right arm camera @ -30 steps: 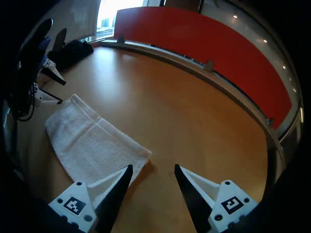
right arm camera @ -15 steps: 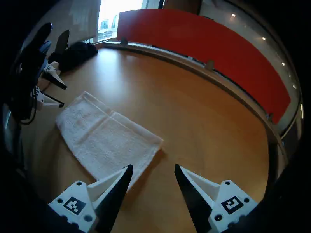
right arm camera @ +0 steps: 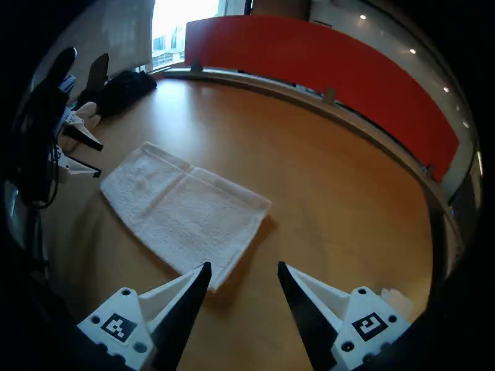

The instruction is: Fold towel

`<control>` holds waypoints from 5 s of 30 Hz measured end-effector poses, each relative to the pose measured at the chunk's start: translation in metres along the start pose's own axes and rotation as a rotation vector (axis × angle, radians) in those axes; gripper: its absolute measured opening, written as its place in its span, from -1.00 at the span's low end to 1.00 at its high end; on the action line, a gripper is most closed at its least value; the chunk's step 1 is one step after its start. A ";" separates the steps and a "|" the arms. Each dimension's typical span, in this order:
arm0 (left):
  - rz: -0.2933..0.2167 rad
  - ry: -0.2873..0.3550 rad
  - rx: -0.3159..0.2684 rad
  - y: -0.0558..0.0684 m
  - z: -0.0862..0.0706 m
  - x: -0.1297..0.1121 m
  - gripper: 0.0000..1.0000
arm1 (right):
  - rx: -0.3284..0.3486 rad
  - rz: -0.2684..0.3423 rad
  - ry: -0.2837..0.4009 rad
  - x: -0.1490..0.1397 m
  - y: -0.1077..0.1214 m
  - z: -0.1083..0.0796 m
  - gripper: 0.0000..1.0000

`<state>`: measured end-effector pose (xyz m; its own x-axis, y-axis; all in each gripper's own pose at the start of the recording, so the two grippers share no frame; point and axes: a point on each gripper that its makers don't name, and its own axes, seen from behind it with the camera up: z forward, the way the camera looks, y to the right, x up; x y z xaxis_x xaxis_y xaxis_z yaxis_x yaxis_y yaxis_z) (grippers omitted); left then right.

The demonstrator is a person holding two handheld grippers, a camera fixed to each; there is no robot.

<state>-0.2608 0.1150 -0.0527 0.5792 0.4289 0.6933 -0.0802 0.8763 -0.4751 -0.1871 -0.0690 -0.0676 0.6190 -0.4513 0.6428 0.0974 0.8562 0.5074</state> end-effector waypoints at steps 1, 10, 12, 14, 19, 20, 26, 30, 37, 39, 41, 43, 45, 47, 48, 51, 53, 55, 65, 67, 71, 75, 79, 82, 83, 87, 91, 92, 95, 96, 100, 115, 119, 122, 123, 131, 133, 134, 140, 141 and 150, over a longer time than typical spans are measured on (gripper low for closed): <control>-0.008 0.000 0.002 0.000 -0.001 -0.001 0.84 | 0.000 0.003 0.001 0.000 0.000 -0.001 0.65; -0.091 0.008 0.029 -0.004 -0.011 -0.011 0.83 | 0.027 0.003 0.008 -0.001 -0.004 -0.003 0.65; -0.115 0.011 0.034 -0.005 -0.014 -0.014 0.84 | 0.036 -0.003 0.008 -0.001 -0.004 -0.003 0.66; -0.141 0.015 0.036 -0.004 -0.017 -0.017 0.84 | 0.046 -0.011 0.009 -0.001 -0.004 -0.003 0.66; -0.191 0.024 0.052 -0.007 -0.025 -0.025 0.83 | 0.071 -0.034 0.010 0.000 -0.006 -0.003 0.65; -0.199 0.025 0.057 -0.008 -0.026 -0.027 0.83 | 0.076 -0.040 0.009 -0.001 -0.007 -0.003 0.66; -0.234 0.034 0.079 -0.012 -0.034 -0.036 0.83 | 0.100 -0.066 -0.001 -0.003 -0.009 -0.001 0.65; -0.253 0.040 0.091 -0.015 -0.037 -0.041 0.83 | 0.118 -0.082 -0.007 -0.005 -0.012 0.000 0.66; -0.270 0.053 0.111 -0.018 -0.044 -0.051 0.83 | 0.145 -0.107 -0.028 -0.012 -0.018 0.002 0.63; -0.278 0.056 0.116 -0.018 -0.047 -0.055 0.83 | 0.149 -0.115 -0.036 -0.014 -0.019 0.003 0.60; -0.289 0.059 0.118 -0.018 -0.049 -0.059 0.83 | 0.159 -0.120 -0.043 -0.017 -0.022 0.004 0.56; -0.297 0.062 0.120 -0.018 -0.051 -0.062 0.83 | 0.167 -0.126 -0.050 -0.019 -0.024 0.004 0.53; -0.305 0.065 0.124 -0.019 -0.053 -0.066 0.83 | 0.175 -0.134 -0.058 -0.022 -0.026 0.004 0.43; -0.308 0.069 0.128 -0.020 -0.054 -0.068 0.83 | 0.178 -0.142 -0.067 -0.024 -0.026 0.004 0.35; -0.310 0.071 0.130 -0.020 -0.055 -0.069 0.84 | 0.180 -0.145 -0.071 -0.026 -0.027 0.004 0.29; -0.314 0.073 0.132 -0.021 -0.058 -0.074 0.84 | 0.194 -0.148 -0.087 -0.030 -0.029 0.005 0.13; -0.315 0.072 0.135 -0.022 -0.059 -0.077 0.83 | 0.202 -0.148 -0.093 -0.031 -0.030 0.006 0.04; -0.316 0.071 0.138 -0.023 -0.060 -0.079 0.84 | 0.207 -0.148 -0.098 -0.033 -0.031 0.007 -0.03; -0.316 0.082 0.148 -0.028 -0.067 -0.085 0.83 | 0.215 -0.163 -0.121 -0.039 -0.030 0.012 -0.27; -0.315 0.084 0.149 -0.028 -0.067 -0.085 0.83 | 0.217 -0.166 -0.125 -0.039 -0.030 0.013 -0.29; -0.315 0.083 0.149 -0.029 -0.068 -0.087 0.83 | 0.224 -0.170 -0.132 -0.042 -0.030 0.015 -0.46; -0.313 0.081 0.149 -0.029 -0.068 -0.088 0.84 | 0.230 -0.172 -0.136 -0.043 -0.030 0.016 -0.68; -0.309 0.080 0.150 -0.030 -0.068 -0.088 0.84 | 0.226 -0.175 -0.125 -0.039 -0.030 0.016 -0.91; -0.308 0.082 0.149 -0.030 -0.067 -0.087 0.83 | 0.229 -0.177 -0.114 -0.036 -0.031 0.016 -0.94; -0.308 0.083 0.149 -0.030 -0.067 -0.087 0.83 | 0.229 -0.177 -0.112 -0.035 -0.031 0.015 -0.94; -0.307 0.084 0.150 -0.031 -0.066 -0.084 0.83 | 0.221 -0.178 -0.101 -0.030 -0.029 0.013 -0.94; -0.307 0.086 0.150 -0.032 -0.065 -0.082 0.83 | 0.217 -0.171 -0.080 -0.020 -0.029 0.009 -0.94; -0.306 0.086 0.149 -0.032 -0.065 -0.082 0.83 | 0.215 -0.170 -0.072 -0.016 -0.029 0.007 -0.94; -0.303 0.085 0.150 -0.032 -0.065 -0.081 0.83 | 0.209 -0.167 -0.050 -0.006 -0.028 0.003 -0.94; -0.302 0.085 0.151 -0.032 -0.065 -0.081 0.83 | 0.208 -0.167 -0.043 -0.002 -0.028 0.002 -0.94; -0.299 0.087 0.151 -0.032 -0.065 -0.079 0.83 | 0.205 -0.170 -0.013 0.012 -0.027 -0.005 -0.94; -0.308 0.111 0.162 -0.036 -0.069 -0.076 0.83 | 0.192 -0.188 0.031 0.036 -0.022 -0.019 -0.94; -0.319 0.143 0.165 -0.036 -0.072 -0.072 0.84 | 0.193 -0.193 0.032 0.038 -0.023 -0.021 -0.94; -0.326 0.169 0.162 -0.034 -0.074 -0.070 0.84 | 0.194 -0.200 0.032 0.040 -0.023 -0.023 -0.94; -0.327 0.178 0.161 -0.034 -0.075 -0.069 0.84 | 0.195 -0.202 0.033 0.041 -0.023 -0.023 -0.94; -0.332 0.237 0.180 -0.038 -0.084 -0.068 0.84 | 0.188 -0.227 0.038 0.052 -0.021 -0.025 -0.94; -0.333 0.239 0.185 -0.039 -0.085 -0.070 0.84 | 0.186 -0.232 0.039 0.054 -0.021 -0.025 -0.94; -0.334 0.240 0.188 -0.039 -0.086 -0.071 0.83 | 0.185 -0.235 0.039 0.055 -0.022 -0.026 -0.94; -0.343 0.243 0.187 -0.040 -0.090 -0.075 0.83 | 0.181 -0.259 0.041 0.063 -0.024 -0.026 -0.94; -0.344 0.244 0.187 -0.040 -0.091 -0.075 0.83 | 0.180 -0.263 0.042 0.064 -0.024 -0.026 -0.94; -0.319 0.254 0.195 -0.042 -0.099 -0.076 0.83 | 0.170 -0.283 0.044 0.072 -0.021 -0.029 -0.94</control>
<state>-0.2212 0.0239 -0.1388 0.7785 0.0845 0.6219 -0.0026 0.9913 -0.1315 -0.1221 -0.1125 -0.0482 0.6197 -0.6507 0.4388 0.1412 0.6424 0.7533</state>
